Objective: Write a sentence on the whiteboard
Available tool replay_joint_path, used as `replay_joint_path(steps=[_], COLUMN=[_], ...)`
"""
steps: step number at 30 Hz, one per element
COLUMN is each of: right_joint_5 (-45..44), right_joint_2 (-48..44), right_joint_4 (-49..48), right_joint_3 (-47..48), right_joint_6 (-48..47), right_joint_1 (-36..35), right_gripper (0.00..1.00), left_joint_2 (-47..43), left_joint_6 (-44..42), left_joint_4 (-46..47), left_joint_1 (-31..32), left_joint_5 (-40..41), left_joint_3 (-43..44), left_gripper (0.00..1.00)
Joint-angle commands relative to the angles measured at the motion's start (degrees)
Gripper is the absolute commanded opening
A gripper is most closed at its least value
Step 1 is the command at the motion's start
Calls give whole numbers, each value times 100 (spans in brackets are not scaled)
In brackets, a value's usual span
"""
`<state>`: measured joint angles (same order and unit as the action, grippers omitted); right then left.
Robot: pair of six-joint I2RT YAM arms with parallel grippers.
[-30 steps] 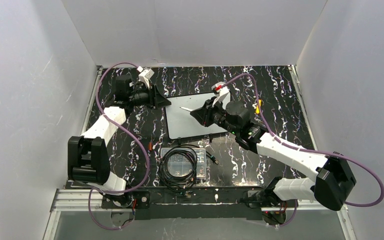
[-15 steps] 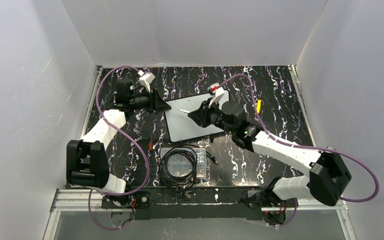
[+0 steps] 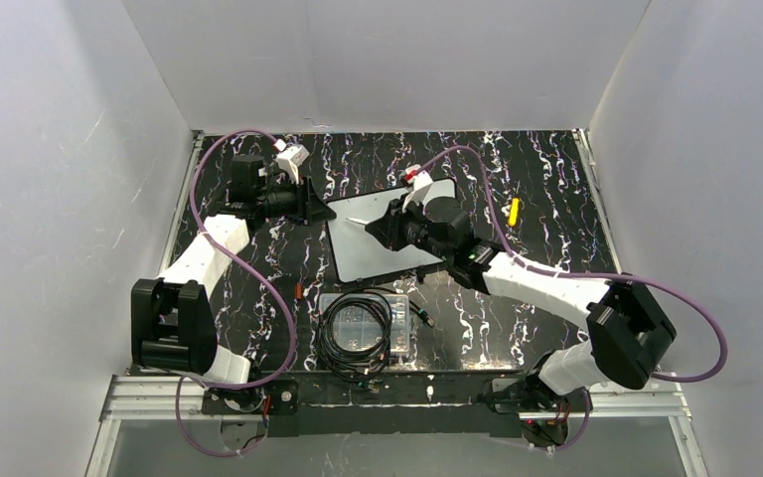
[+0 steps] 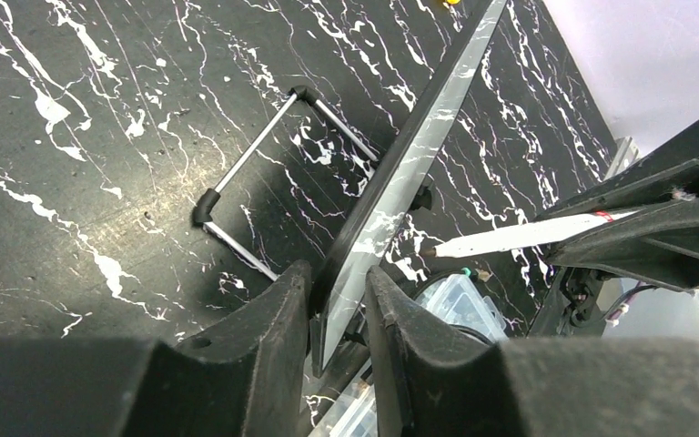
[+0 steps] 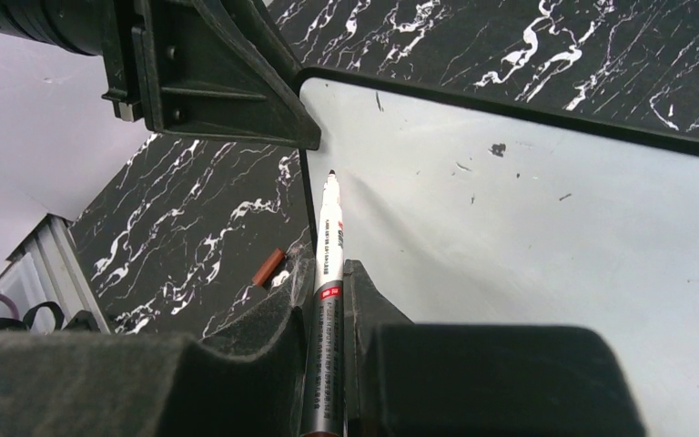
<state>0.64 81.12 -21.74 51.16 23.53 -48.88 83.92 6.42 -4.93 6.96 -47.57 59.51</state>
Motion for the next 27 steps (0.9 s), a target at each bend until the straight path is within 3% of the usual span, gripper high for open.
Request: replay_joint_path(steps=[1, 18, 27], right_joint_5=[91, 75, -26], right_joint_2=[132, 551, 688], right_joint_4=[-551, -857, -834], right_joint_3=[319, 566, 599], right_joint_6=[-112, -181, -212], right_joint_1=[-34, -34, -34], right_gripper=[1, 1, 1], left_joint_2=[-100, -149, -208], left_joint_6=[-143, -615, -810], left_joint_4=[-188, -400, -412], left_joint_1=[-10, -14, -15], left_joint_5=[-37, 157, 195], left_joint_3=[200, 159, 133], left_gripper=[25, 5, 1])
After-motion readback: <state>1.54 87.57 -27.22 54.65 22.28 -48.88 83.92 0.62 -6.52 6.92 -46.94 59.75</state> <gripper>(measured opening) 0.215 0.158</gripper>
